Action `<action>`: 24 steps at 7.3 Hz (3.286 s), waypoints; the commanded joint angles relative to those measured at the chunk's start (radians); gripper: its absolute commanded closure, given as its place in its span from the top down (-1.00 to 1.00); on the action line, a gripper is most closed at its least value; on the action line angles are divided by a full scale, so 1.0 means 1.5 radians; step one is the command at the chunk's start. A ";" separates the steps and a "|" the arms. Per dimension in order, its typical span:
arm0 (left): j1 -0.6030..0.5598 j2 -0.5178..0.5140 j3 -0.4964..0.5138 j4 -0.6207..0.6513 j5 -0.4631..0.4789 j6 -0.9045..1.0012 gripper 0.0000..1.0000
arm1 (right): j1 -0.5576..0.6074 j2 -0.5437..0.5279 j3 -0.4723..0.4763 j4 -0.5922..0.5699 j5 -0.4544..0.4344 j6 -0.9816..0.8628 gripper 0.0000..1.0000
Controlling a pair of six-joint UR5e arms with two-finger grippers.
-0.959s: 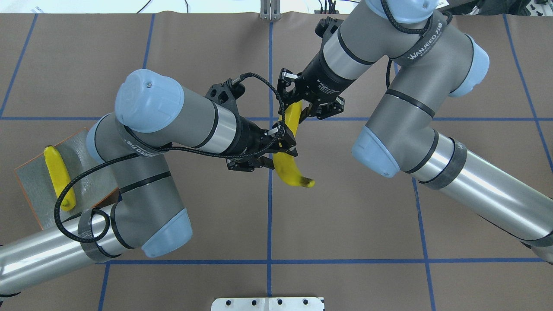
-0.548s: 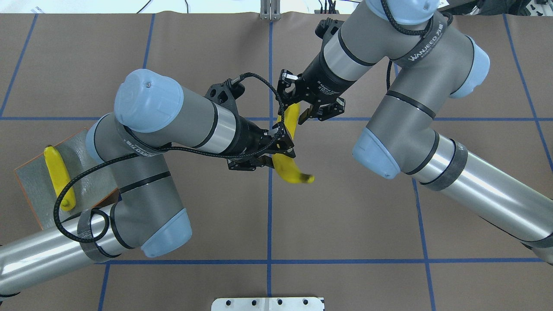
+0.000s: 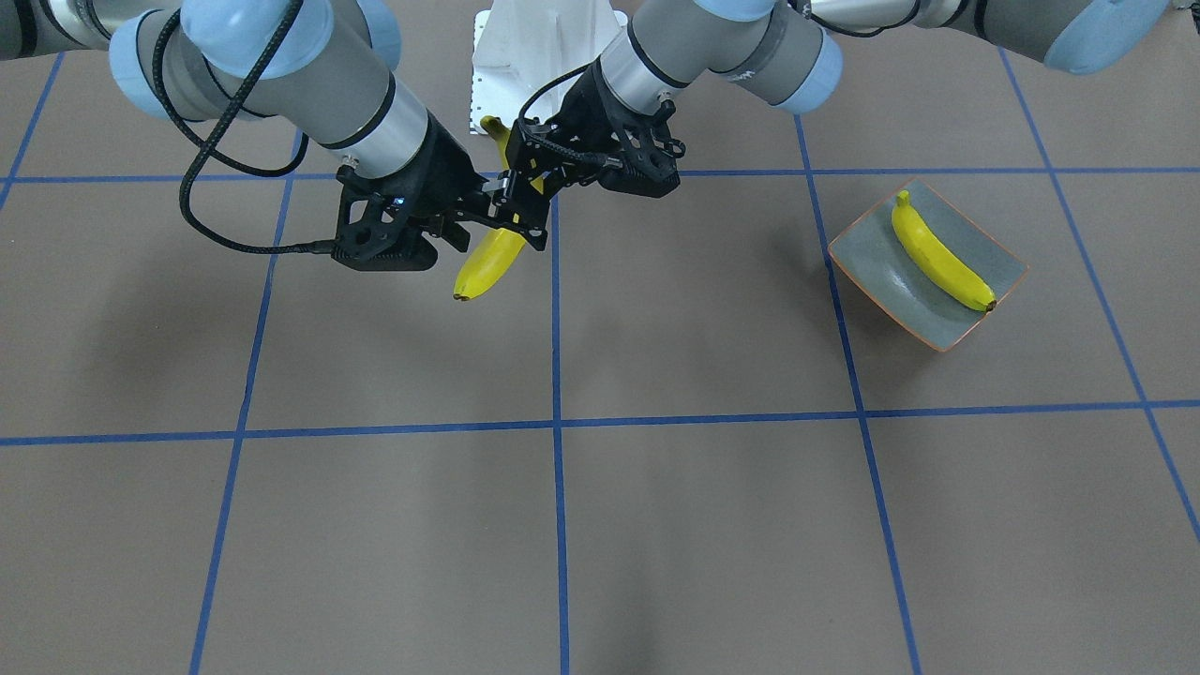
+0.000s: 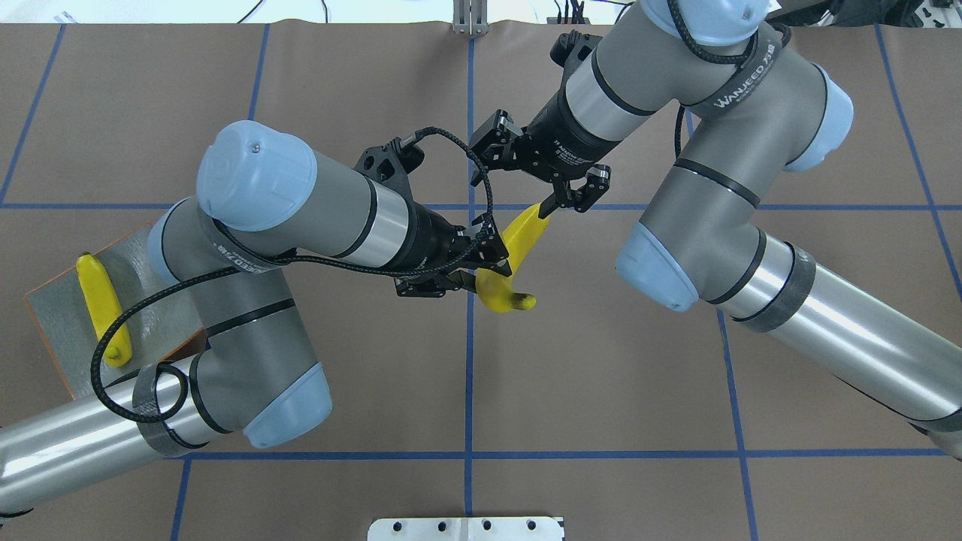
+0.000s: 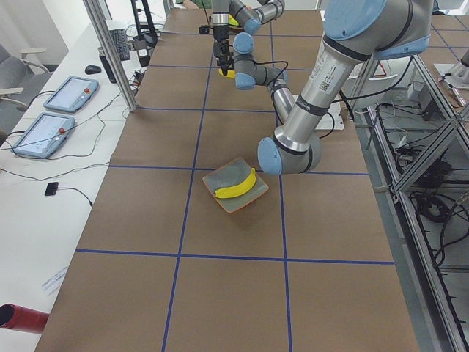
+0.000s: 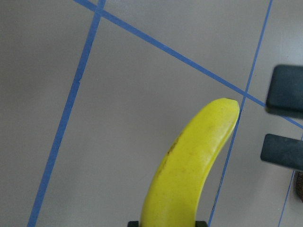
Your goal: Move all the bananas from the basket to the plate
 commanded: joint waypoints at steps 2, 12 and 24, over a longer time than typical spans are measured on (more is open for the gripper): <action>-0.009 0.045 -0.035 0.010 -0.007 -0.001 -1.00 | 0.055 -0.022 0.007 0.001 0.041 0.015 1.00; -0.167 0.517 -0.273 0.011 0.101 -0.304 -1.00 | 0.119 -0.098 0.035 0.001 0.009 0.001 1.00; -0.159 0.544 -0.215 0.009 0.112 -0.318 1.00 | 0.128 -0.123 0.042 0.001 0.009 -0.047 1.00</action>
